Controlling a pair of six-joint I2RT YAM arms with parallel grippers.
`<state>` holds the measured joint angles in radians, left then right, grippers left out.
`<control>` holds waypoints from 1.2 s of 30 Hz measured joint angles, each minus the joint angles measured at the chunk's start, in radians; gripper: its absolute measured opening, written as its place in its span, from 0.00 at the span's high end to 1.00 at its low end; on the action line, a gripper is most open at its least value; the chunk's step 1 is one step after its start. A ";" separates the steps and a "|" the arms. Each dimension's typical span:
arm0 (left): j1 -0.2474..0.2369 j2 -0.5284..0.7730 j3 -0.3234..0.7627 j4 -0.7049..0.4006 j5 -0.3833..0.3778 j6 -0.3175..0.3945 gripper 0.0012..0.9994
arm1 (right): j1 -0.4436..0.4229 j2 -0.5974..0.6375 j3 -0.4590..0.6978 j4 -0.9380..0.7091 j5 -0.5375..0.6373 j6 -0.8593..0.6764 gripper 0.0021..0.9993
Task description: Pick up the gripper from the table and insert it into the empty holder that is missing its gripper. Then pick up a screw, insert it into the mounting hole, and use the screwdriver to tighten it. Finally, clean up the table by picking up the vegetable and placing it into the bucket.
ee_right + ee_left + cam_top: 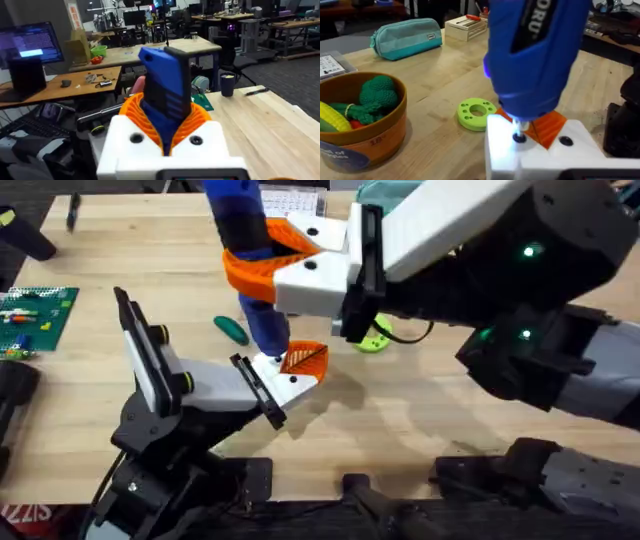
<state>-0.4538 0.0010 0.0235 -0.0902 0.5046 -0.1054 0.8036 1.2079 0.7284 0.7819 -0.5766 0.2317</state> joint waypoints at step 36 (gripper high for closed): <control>0.000 0.000 0.000 0.000 0.000 0.000 0.99 | -0.266 -0.048 0.000 0.049 -0.006 0.025 0.95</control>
<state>-0.4538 0.0010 0.0235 -0.0902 0.5045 -0.1055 0.5375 1.1601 0.7280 0.8313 -0.5823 0.2569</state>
